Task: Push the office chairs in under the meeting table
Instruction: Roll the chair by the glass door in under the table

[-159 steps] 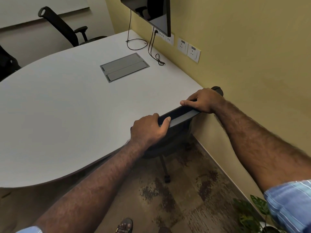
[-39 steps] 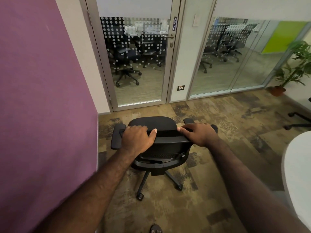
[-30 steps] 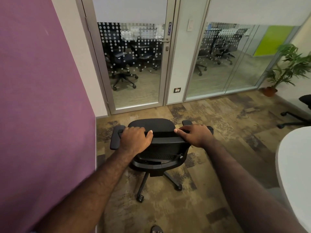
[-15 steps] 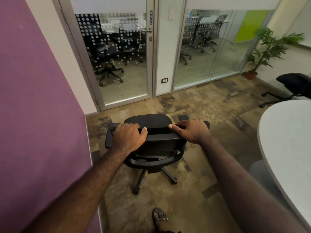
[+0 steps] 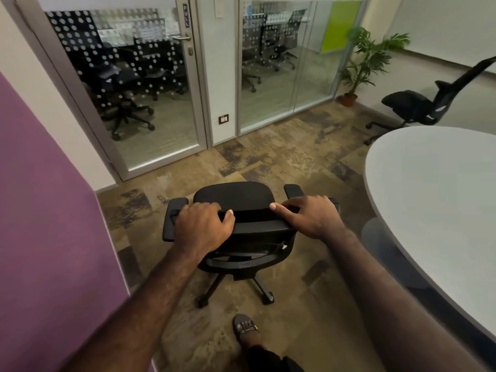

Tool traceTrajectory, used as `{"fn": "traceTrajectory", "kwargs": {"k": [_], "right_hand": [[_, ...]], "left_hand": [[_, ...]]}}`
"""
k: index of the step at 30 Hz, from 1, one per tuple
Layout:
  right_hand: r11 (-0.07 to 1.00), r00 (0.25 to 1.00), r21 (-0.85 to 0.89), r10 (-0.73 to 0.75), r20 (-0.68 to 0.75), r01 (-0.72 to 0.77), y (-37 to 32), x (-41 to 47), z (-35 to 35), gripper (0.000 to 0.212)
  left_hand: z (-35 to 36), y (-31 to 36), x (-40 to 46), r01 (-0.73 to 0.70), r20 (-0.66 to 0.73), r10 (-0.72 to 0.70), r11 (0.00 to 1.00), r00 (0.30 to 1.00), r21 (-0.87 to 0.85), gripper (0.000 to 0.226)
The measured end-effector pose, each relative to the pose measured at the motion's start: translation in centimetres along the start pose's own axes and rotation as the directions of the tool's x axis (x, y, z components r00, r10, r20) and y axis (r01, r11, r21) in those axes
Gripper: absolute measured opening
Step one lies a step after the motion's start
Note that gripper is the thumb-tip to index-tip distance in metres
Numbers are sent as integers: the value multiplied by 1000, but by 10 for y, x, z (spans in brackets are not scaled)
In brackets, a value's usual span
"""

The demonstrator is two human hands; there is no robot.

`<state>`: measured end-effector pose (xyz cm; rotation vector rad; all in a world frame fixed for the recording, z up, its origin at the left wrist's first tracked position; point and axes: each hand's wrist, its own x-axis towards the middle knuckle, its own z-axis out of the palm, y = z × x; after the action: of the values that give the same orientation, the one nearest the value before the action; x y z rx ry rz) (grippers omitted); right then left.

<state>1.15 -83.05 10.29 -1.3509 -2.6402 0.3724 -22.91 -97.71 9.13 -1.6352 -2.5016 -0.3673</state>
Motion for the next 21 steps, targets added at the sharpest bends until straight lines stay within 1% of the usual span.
{"fn": "traceTrajectory", "kwargs": {"k": [5, 8, 12, 16, 19, 21], "right_hand": [[999, 997, 15, 47, -54, -46, 15, -38, -5, 85], [996, 992, 19, 89, -93, -88, 25, -60, -9, 87], [989, 983, -11, 146, -113, -148, 36, -88, -11, 88], [979, 971, 4, 201, -131, -202, 48, -116, -14, 86], [969, 957, 15, 245, -156, -246, 57, -136, -17, 88], [959, 943, 25, 283, -174, -283, 64, -150, -18, 89]], "left_hand": [[1, 22, -10, -73, -3, 73, 997, 997, -25, 59], [1, 35, -13, -132, 33, 134, 990, 990, -41, 60], [0, 54, -19, -191, 25, 194, 977, 981, -95, 58], [1, 72, -24, -262, 40, 268, 958, 962, -120, 52], [3, 87, -25, -313, 24, 321, 937, 947, -156, 47], [5, 97, -25, -348, 36, 358, 923, 933, -166, 50]]}}
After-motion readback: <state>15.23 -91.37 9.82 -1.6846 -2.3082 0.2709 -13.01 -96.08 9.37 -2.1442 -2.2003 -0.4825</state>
